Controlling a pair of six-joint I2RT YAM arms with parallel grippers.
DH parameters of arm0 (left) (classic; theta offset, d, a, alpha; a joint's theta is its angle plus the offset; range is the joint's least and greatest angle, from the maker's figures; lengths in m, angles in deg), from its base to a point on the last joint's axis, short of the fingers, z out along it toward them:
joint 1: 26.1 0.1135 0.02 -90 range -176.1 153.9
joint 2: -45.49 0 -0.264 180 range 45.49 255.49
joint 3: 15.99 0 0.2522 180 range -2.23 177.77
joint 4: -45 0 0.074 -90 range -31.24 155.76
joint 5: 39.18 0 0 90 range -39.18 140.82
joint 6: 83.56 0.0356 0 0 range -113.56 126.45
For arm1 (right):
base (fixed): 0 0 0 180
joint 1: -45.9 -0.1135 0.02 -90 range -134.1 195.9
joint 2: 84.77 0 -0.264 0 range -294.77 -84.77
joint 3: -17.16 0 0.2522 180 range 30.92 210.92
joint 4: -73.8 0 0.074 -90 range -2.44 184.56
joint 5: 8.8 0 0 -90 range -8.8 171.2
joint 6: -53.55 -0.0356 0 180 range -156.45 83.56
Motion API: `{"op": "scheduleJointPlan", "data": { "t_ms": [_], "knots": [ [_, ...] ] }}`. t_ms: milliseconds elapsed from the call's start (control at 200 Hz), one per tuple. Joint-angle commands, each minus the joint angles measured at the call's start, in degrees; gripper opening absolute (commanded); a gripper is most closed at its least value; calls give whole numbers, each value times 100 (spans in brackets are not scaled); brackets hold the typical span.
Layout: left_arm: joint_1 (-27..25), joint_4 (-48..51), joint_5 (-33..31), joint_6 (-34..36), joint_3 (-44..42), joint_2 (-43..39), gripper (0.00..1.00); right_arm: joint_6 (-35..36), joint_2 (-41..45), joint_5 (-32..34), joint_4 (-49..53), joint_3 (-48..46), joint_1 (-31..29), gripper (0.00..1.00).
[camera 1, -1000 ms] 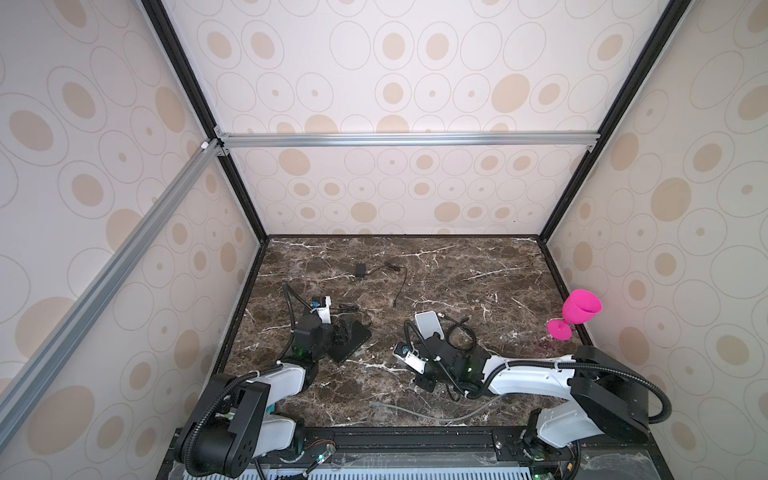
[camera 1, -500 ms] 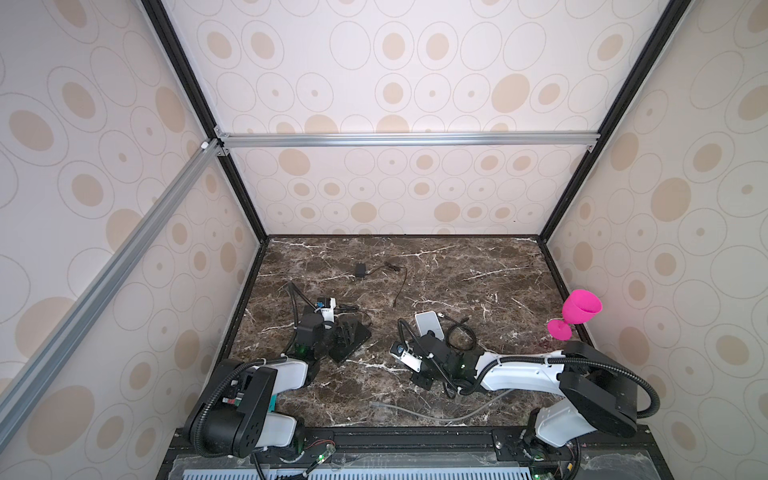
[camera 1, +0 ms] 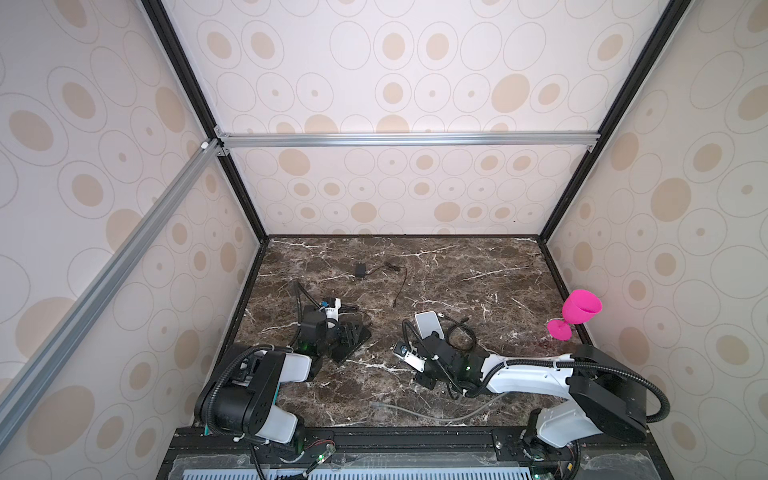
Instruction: Insert the plug into the switch port
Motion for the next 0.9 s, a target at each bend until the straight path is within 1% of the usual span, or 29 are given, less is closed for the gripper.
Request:
{"op": "scheduleJointPlan", "data": {
  "t_ms": [0, 270, 565, 640, 655, 720, 895],
  "knots": [
    [41, -85, 244, -120, 193, 179, 68, 84, 17, 87, -63, -9, 11, 0],
    [38, -120, 354, -169, 109, 142, 67, 119, -108, 100, -42, 26, 18, 0],
    [35, -758, 352, -573, -592, -44, 67, 35, -85, -182, 48, 105, 15, 0],
    [25, -1085, 354, -775, -809, -67, 66, 25, -118, -230, 102, 145, 10, 0],
    [24, -1163, 491, -815, -854, -77, 66, 24, -122, -239, 116, 153, 10, 0],
    [12, -1446, 589, -991, -1019, -133, 66, 23, -164, -276, 151, 189, 18, 0],
    [-173, -1586, 682, -1217, -1066, -250, 65, 18, -317, -445, 254, 295, 17, 0]
  ]
}}
